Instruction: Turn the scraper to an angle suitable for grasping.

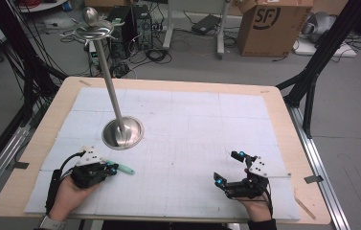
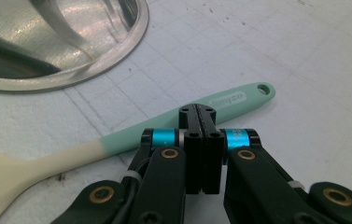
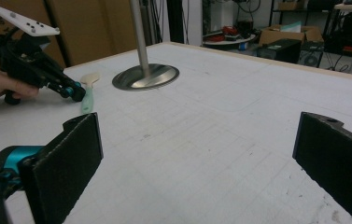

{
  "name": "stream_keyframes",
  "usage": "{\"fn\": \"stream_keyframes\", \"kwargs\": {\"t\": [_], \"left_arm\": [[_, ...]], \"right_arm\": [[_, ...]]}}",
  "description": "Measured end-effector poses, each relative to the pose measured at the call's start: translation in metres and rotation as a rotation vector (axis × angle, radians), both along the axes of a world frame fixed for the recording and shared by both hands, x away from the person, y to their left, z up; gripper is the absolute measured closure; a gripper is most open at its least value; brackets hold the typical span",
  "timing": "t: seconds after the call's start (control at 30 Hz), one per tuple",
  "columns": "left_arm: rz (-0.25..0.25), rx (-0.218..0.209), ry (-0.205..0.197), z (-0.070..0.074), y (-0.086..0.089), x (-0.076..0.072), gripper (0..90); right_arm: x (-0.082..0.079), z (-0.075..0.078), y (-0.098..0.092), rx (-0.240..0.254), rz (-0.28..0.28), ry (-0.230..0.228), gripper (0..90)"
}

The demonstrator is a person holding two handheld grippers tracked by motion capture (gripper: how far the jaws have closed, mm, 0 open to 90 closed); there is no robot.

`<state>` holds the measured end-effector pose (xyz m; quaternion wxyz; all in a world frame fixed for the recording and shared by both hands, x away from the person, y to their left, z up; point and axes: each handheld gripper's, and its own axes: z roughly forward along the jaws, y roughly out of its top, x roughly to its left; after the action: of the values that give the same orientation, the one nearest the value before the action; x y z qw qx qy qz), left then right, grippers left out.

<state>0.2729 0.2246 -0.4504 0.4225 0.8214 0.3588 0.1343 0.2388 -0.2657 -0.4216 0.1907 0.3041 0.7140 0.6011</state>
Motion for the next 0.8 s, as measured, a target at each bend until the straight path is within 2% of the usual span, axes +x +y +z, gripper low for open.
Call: {"fn": "stream_keyframes", "kwargs": {"t": [0.1, 0.13, 0.17, 0.2, 0.27, 0.33, 0.47, 0.5, 0.53, 0.57, 0.67, 0.7, 0.8], "left_arm": [[0.006, -0.012, 0.002, 0.000, 0.000, 0.000, 89.7], [0.008, -0.007, -0.007, 0.001, 0.002, 0.000, 89.7], [0.029, -0.025, -0.020, 0.006, 0.009, 0.001, 89.7], [0.029, -0.025, -0.020, 0.006, 0.009, 0.001, 89.7], [0.051, -0.019, -0.037, 0.012, 0.017, 0.004, 89.7], [0.072, 0.019, -0.060, 0.020, 0.027, 0.012, 89.7], [0.110, 0.041, -0.051, 0.025, 0.037, 0.027, 89.7], [0.122, 0.062, -0.038, 0.025, 0.040, 0.034, 89.7], [0.141, 0.105, -0.026, 0.024, 0.045, 0.044, 89.7], [0.151, 0.112, -0.017, 0.022, 0.047, 0.049, 89.7], [0.171, 0.115, -0.002, 0.018, 0.052, 0.056, 89.7], [0.194, 0.096, 0.018, 0.014, 0.058, 0.064, 89.7], [0.210, 0.077, 0.026, 0.009, 0.060, 0.071, 89.7]], "right_arm": [[0.001, -0.001, 0.000, -0.003, 0.002, 0.000, 0.4], [0.001, -0.001, 0.000, -0.004, -0.001, -0.004, 0.4], [0.001, -0.001, -0.001, -0.004, 0.000, -0.002, 0.4], [0.001, -0.001, -0.001, -0.004, 0.000, -0.004, 0.4], [0.001, -0.001, -0.002, 0.001, -0.002, -0.002, 0.4], [0.000, 0.000, -0.002, 0.004, -0.003, 0.001, 0.4], [0.000, 0.000, -0.002, 0.003, -0.002, -0.003, 0.4], [-0.001, 0.000, -0.002, 0.003, -0.001, -0.002, 0.4], [-0.001, 0.000, -0.002, 0.003, -0.001, -0.002, 0.4], [-0.001, 0.000, -0.002, 0.003, -0.001, -0.001, 0.4], [0.000, 0.000, -0.002, 0.004, 0.001, -0.004, 0.4], [0.000, 0.000, -0.003, 0.003, -0.001, -0.008, 0.4], [0.000, 0.000, -0.003, 0.005, -0.004, -0.004, 0.4]]}}
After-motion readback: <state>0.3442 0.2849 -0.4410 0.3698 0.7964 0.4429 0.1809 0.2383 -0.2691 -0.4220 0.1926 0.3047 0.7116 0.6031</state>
